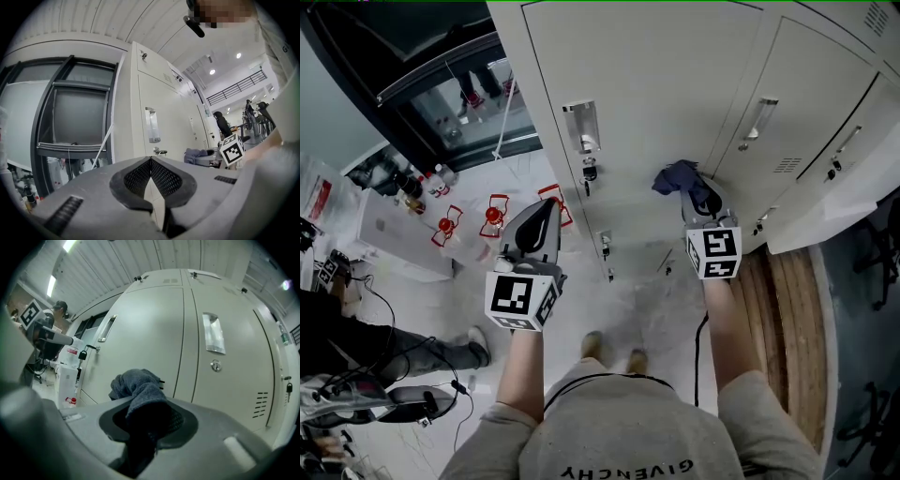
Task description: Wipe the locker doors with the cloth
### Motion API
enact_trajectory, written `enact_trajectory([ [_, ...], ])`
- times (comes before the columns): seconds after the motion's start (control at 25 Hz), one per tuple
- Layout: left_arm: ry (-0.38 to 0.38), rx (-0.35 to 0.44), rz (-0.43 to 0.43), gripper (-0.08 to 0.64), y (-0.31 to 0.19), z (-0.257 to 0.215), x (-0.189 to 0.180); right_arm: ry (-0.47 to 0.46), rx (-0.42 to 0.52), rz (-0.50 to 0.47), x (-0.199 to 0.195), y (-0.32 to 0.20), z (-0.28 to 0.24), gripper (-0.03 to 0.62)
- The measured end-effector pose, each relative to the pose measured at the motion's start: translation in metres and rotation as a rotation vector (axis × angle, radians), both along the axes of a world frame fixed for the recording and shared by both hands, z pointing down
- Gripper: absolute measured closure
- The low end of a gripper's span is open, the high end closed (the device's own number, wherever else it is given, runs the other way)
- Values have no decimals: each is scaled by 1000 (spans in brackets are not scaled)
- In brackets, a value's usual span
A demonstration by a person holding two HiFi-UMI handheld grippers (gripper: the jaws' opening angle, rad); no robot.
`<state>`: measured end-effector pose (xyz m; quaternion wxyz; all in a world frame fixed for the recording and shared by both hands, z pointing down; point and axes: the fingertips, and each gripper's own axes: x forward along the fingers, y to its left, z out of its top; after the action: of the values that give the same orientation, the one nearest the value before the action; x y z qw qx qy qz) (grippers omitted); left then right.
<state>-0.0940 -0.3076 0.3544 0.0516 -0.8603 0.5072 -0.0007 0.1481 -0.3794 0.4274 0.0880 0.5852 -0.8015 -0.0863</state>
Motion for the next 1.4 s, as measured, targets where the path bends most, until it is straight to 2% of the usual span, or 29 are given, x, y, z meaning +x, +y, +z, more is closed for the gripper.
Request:
enact_trajectory([
  [0.32,-10,1,-2,561,3,0,5,-45,-8,39,26,-2,1,492],
  [0.8,-8,7,-3,561,11,-2,6,-74,-35,69,38,-1,2,492],
  [1.4,-16,8,-17,561,18,0,0,-162,75,22,46,41,-41,497],
])
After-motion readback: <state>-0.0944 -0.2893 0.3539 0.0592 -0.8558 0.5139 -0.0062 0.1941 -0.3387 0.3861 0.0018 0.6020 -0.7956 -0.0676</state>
